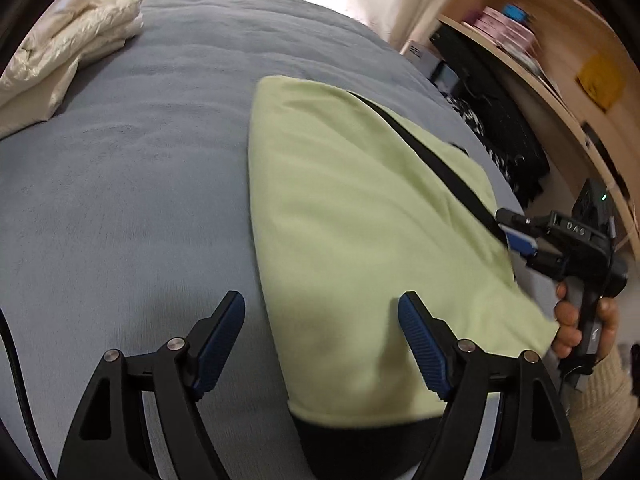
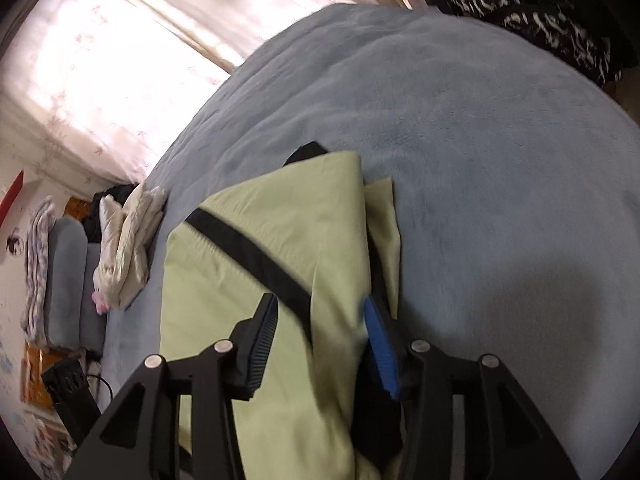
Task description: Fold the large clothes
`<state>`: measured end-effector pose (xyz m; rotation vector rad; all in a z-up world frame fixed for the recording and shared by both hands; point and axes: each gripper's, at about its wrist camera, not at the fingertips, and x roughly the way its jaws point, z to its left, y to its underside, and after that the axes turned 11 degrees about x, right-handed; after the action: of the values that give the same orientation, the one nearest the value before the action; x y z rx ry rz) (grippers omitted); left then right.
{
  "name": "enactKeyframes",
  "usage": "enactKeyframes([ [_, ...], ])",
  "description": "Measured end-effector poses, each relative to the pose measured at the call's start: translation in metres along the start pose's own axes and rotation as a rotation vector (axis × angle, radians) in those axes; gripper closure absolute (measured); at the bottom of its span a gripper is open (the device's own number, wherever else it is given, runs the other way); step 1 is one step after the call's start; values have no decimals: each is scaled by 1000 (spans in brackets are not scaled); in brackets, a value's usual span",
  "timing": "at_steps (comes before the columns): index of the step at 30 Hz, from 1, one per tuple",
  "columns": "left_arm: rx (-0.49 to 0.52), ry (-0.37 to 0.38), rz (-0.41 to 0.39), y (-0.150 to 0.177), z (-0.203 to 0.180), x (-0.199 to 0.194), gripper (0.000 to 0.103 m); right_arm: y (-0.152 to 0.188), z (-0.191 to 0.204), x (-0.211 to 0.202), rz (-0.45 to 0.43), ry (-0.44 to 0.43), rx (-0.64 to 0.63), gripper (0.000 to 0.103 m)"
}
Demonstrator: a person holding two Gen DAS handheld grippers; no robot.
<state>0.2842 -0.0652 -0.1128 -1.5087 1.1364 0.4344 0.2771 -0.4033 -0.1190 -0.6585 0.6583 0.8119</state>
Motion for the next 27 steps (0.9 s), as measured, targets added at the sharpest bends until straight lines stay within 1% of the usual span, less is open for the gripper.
enactKeyframes([
  [2, -8, -8, 7, -11, 6, 9, 25, -16, -2, 13, 22, -16, 51, 58],
  [4, -25, 1, 25, -17, 11, 20, 25, -27, -3, 23, 28, -25, 85, 58],
  [5, -34, 9, 30, -19, 13, 24, 26, -31, -2, 28, 30, -16, 83, 61],
  [6, -44, 13, 31, -21, 13, 27, 27, -34, 0, 30, 29, 1, 71, 88],
  [7, -47, 13, 24, -24, 12, 30, 30, -36, 5, 32, 12, 31, 33, 100],
  [8, -42, 10, 18, -24, 9, 31, 31, -37, 14, 30, -15, 74, -35, 100],
  [9, -32, -11, 10, -26, 6, 34, 31, -36, 20, 26, -49, 90, -70, 101],
  [10, -27, -23, 7, -25, 5, 37, 30, -34, 26, 18, -117, 90, -113, 101],
  [11, -22, -33, 6, -24, 5, 41, 30, -34, 25, 16, -153, 90, -128, 101],
  [12, -21, -41, 3, -24, 5, 44, 30, -36, 21, 24, -136, 109, -118, 101],
  [14, -16, -52, -3, -23, 4, 46, 30, -37, 9, 41, -65, 149, -80, 100],
  [15, -11, -57, -3, -23, 3, 45, 30, -36, 7, 41, -58, 165, -76, 98],
  [16, 1, -73, -5, -25, 2, 42, 30, -35, 9, 35, -66, 168, -72, 94],
  [17, 25, -104, -15, -25, -1, 36, 30, -34, 11, 27, -76, 181, -64, 93],
  [19, 77, -177, -46, -28, -13, 23, 30, -28, 23, 12, -112, 219, -76, 93],
  [20, 94, -189, -61, -28, -16, 15, 30, -23, 27, 2, -142, 225, -95, 93],
  [21, 107, -198, -78, -26, -21, 6, 31, -14, 35, -12, -177, 215, -131, 93],
  [23, 118, -196, -95, -22, -29, -7, 36, 3, 45, -25, -193, 197, -170, 93],
  [25, 122, -168, -95, -14, -36, -18, 49, 28, 55, -32, -166, 156, -204, 93],
  [27, 118, -140, -80, -4, -44, -23, 52, 54, 66, -29, -121, 128, -244, 93],
])
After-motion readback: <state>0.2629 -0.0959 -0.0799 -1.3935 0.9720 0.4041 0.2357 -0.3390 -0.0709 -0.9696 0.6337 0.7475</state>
